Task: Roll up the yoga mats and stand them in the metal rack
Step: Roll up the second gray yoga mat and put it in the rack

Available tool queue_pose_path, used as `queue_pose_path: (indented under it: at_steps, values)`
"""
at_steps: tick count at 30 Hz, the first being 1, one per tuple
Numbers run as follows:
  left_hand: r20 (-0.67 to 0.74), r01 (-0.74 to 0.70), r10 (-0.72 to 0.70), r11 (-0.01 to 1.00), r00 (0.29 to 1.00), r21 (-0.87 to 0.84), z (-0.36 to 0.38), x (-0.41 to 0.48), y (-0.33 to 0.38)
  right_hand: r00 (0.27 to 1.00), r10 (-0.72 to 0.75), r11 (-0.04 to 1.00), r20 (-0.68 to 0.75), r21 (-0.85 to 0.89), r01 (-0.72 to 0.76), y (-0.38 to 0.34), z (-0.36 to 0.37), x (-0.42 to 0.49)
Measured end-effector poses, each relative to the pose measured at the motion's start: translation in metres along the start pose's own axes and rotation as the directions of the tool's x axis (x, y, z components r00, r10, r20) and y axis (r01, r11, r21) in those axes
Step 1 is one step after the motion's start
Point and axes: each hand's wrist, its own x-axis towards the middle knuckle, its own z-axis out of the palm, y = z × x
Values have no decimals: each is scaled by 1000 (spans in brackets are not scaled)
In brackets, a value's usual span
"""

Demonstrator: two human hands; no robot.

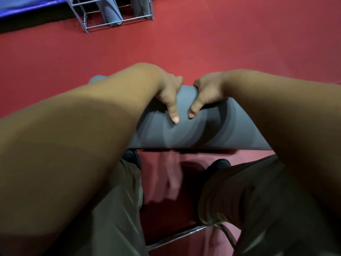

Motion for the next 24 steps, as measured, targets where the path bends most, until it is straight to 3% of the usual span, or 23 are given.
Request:
queue_pose_path:
  at_steps: [7, 14, 19, 24]
  values:
    - [-98, -14, 15, 1000, 995, 15, -1, -3, 0, 1000, -4, 998, 17, 56, 3, 2, 1, 3]
    - [-14, -2, 1, 999, 1000, -52, -1, -1, -6, 996, -67, 996, 59, 59, 64, 2, 3, 3]
    - [78, 51, -39, 986, 996, -160, -2, 0, -8, 996, -80, 995, 45, -60, 82, -8, 7, 6]
    - [126, 31, -12, 988, 992, -149, 0, -1, -3, 995, -71, 995, 64, -64, 75, -8, 6, 8]
